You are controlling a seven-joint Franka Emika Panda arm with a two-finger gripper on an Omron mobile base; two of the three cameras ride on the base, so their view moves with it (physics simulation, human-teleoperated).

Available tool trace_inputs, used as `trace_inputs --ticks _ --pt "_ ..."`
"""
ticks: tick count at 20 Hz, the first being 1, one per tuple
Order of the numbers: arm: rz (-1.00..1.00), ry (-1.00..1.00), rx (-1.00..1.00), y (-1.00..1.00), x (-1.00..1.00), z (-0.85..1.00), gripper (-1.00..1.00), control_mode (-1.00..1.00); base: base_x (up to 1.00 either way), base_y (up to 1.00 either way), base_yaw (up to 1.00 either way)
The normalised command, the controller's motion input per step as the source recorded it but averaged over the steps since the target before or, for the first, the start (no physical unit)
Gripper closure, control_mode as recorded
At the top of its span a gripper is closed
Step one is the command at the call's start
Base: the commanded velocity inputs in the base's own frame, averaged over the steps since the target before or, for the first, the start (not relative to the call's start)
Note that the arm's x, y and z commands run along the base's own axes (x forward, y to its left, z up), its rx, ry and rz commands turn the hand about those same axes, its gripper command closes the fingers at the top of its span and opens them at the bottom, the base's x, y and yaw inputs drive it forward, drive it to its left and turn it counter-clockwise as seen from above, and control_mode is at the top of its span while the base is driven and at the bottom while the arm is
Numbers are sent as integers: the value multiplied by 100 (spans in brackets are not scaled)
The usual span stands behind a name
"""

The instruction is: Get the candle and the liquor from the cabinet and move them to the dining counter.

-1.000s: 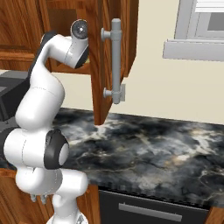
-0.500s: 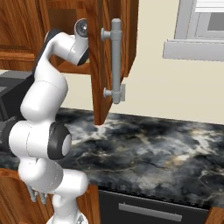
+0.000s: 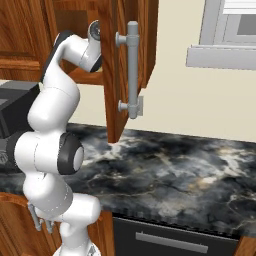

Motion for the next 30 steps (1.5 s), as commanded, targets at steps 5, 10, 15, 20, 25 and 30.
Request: trace_inputs --ticks 5,10,15,20,25,30 --pt "0 1 0 8 11 0 -100 -100 0 0 0" --pt "0 0 0 2 2 0 -100 -100 0 0 0" --pt "0 0 0 0 0 0 -100 -100 0 0 0" --pt "0 0 0 0 0 0 -100 -100 0 0 0" --pt "0 0 0 0 0 0 -100 -100 0 0 0" --pt "0 0 0 0 0 0 100 -100 0 0 0"
